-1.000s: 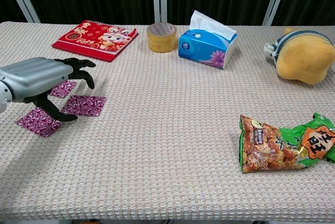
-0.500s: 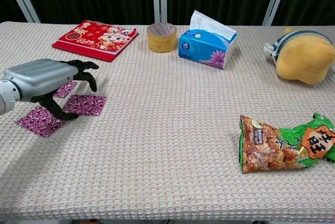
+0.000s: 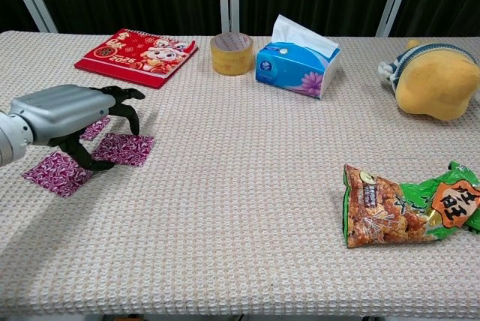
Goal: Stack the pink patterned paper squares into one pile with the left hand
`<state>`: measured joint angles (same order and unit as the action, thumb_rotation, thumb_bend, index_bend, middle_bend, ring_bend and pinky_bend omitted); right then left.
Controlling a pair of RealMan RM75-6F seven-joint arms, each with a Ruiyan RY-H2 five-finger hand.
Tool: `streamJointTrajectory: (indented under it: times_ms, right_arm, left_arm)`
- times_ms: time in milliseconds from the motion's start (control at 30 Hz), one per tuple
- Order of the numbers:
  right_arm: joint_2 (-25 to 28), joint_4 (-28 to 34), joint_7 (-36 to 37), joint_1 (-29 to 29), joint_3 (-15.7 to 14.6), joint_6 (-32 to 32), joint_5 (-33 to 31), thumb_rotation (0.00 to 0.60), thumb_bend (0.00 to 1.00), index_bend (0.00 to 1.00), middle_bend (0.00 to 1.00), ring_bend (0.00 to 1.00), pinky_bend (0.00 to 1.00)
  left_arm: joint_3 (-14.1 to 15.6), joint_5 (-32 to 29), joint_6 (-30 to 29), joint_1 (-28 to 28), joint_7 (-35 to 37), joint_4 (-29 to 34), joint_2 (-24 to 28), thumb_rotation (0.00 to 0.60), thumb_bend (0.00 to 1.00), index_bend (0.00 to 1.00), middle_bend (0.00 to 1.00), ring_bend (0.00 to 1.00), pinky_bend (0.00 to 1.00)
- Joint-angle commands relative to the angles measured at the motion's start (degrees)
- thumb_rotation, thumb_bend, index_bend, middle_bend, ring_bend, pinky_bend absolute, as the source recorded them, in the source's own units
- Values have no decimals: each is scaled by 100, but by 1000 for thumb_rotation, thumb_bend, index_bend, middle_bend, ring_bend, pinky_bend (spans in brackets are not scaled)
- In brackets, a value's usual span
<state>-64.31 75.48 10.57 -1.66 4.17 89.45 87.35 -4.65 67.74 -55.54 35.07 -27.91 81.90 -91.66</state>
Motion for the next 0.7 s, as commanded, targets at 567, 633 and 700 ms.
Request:
streamJointTrajectory:
  times_ms: [567,633,700]
  right_arm:
    - [73,142,-91,42,21,98,5,600,327,0,0,0,0]
    - [83,164,-113,44,25,103,3,600,327,0,0,0,0]
    - [94,200,-148,43,29,106,3,600,327,0,0,0,0]
  left_arm:
    - [58,1075,507,475,1415,-689,1126,600,229,371,0,0,126]
    - [126,1211,613,518,1735,-920,1154,600,229,371,0,0,126]
    - [231,1373,738,572,2027,-1167,1165,600,228,370,0,0,125]
